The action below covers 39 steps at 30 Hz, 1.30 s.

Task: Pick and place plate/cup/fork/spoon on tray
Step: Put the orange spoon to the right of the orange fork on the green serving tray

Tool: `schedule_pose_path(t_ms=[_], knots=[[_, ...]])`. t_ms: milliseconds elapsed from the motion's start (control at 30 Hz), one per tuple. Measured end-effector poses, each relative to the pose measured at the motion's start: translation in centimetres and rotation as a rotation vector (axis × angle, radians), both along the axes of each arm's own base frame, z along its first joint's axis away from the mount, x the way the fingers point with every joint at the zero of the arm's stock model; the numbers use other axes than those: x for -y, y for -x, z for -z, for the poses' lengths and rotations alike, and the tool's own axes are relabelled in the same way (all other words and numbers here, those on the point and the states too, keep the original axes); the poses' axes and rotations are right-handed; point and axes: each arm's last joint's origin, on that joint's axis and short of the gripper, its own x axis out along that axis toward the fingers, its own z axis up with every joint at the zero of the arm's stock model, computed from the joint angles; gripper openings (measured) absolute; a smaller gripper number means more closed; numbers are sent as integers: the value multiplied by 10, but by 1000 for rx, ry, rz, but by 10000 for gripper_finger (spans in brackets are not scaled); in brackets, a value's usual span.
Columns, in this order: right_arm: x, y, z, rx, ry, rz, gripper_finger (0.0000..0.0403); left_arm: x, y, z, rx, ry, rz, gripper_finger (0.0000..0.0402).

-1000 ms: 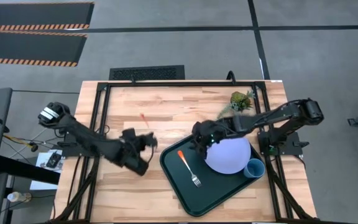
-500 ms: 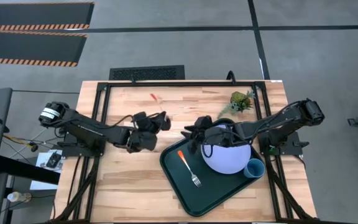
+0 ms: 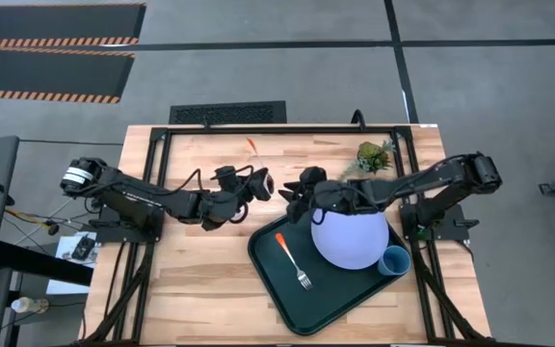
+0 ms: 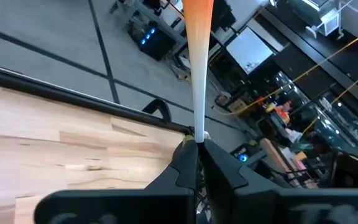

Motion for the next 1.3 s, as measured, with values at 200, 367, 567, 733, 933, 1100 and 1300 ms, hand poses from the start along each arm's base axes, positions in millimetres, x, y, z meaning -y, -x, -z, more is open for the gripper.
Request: schedule_pose_path(t_ms=[200, 367, 567, 733, 933, 1100, 1300], knots=[[11, -2, -1, 12, -44, -57, 172, 0, -3, 4, -10, -4, 3, 0], [14, -3, -1, 13, -48, -57, 187, 0, -8, 8, 4, -2, 6, 0], [13, -2, 0, -1, -47, -60, 201, 0, -19, 18, 29, 20, 24, 0], [13, -1, 4, -42, -55, -54, 203, 0, -20, 18, 27, 5, 36, 0], [13, 2, 8, -81, -70, -42, 188, 1, -21, 14, 38, -17, 65, 0], [14, 1, 8, -79, -69, -38, 173, 2, -21, 14, 39, -10, 93, 0], [14, 1, 8, -77, -70, -36, 125, 4, -22, 14, 49, 2, 109, 0]])
